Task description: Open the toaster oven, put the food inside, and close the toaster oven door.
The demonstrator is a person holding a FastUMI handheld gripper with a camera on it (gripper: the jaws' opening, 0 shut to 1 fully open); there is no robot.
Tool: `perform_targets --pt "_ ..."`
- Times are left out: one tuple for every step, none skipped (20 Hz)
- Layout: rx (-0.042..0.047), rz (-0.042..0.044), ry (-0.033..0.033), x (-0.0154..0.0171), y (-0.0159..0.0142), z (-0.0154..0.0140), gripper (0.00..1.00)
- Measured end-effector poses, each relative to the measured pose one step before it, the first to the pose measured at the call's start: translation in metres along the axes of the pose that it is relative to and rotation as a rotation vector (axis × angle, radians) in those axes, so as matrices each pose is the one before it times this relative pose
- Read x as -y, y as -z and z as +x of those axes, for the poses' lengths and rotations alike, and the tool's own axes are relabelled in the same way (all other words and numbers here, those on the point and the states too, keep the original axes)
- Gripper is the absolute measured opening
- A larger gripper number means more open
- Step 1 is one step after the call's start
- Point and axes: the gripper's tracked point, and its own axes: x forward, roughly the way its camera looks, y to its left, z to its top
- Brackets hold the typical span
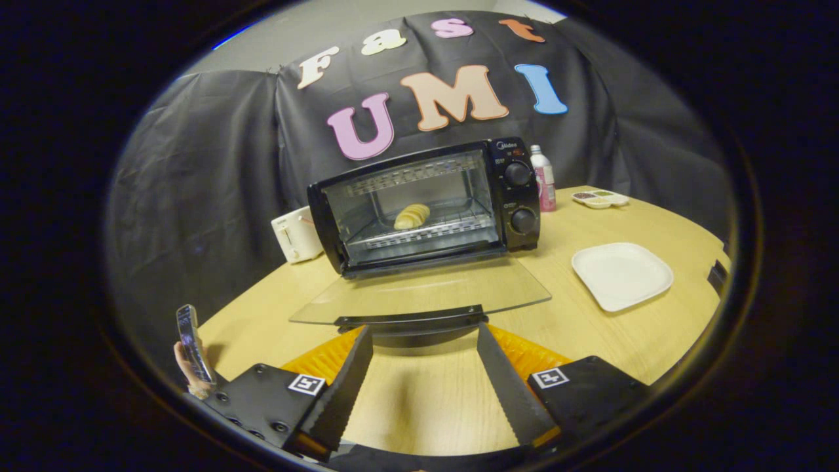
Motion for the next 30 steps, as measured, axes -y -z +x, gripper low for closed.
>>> perform_targets --pt "-0.01126 -0.00569 0.00062 -0.00093 0.00408 0.00246 0.98" --pt "-0.01252 -0.00538 -0.00453 -0.0025 0.0039 0.0019 0.98" --pt "-0.01001 -0.00782 -0.00258 -0.00106 0.00387 0.00229 0.98" --pt "-0.00857 -0.01063 0.00087 -0.00146 0.00241 0.00094 0.98" --pt "-0.00734 -0.01222 0.00441 -0.00025 0.00226 0.00157 0.98" --pt "-0.00494 -0.01037 0.00701 0.00064 0.00105 0.00251 0.98" --pt "-0.00193 -0.00662 0.00496 0.00001 0.001 0.00387 0.98" --pt "-0.00382 -0.00715 0.01251 0.0005 -0.00125 0.00214 0.99" --pt "-0.00638 -0.00961 0.00213 -0.0009 0.00233 -0.0021 0.99" --pt "0.00669 -0.00752 0.00432 0.00032 -0.00104 0.00154 0.99" --pt "0.00395 -0.00077 0.00036 0.0009 -0.00179 -0.0002 0.99" --pt "-0.00071 0.00436 -0.00084 -0.00069 -0.00079 -0.00049 0.99" --pt "0.00376 0.00657 -0.00199 0.00018 -0.00253 -0.00137 0.99" --pt "0.01019 0.00722 -0.00216 0.00019 -0.00484 -0.00176 0.99" --pt "0.01506 0.00716 -0.00252 -0.00188 -0.00526 -0.00151 0.99" --pt "0.01436 0.0029 -0.00247 -0.00127 -0.00754 -0.00088 0.99" --pt "0.01035 0.00229 -0.00278 -0.00071 -0.00498 -0.0004 0.99" --pt "0.01087 0.00444 -0.00438 -0.00121 -0.00593 -0.00017 0.99" --pt "0.01306 0.00634 -0.00624 -0.00111 -0.00773 0.00012 0.99" --pt "0.01235 0.00811 -0.00852 -0.00197 -0.00735 0.00049 0.99" --pt "0.00883 0.00602 -0.00555 -0.00204 -0.00744 0.00067 0.99" --pt "0.01371 0.00212 -0.00339 -0.00198 -0.0079 0.00011 0.99" --pt "0.01754 -0.00361 -0.0014 -0.00214 -0.00937 0.00034 0.99" --pt "0.0157 -0.00907 0.00161 -0.00158 -0.00877 0.00095 0.99" --pt "0.01178 -0.01286 0.00486 -0.00067 -0.00784 0.00281 0.99" --pt "0.00893 -0.01702 0.00652 -0.0009 -0.00711 0.00339 0.98" --pt "0.00982 -0.01799 0.00787 -0.00059 -0.00763 0.00361 0.98" --pt "0.00697 -0.015 0.00451 -0.0009 -0.00743 0.0053 0.98" --pt "0.00241 -0.00888 0.00049 -0.00213 -0.00493 0.00576 0.98" --pt "0.00455 -0.00354 -0.00211 -0.0018 -0.00548 0.00532 0.98"
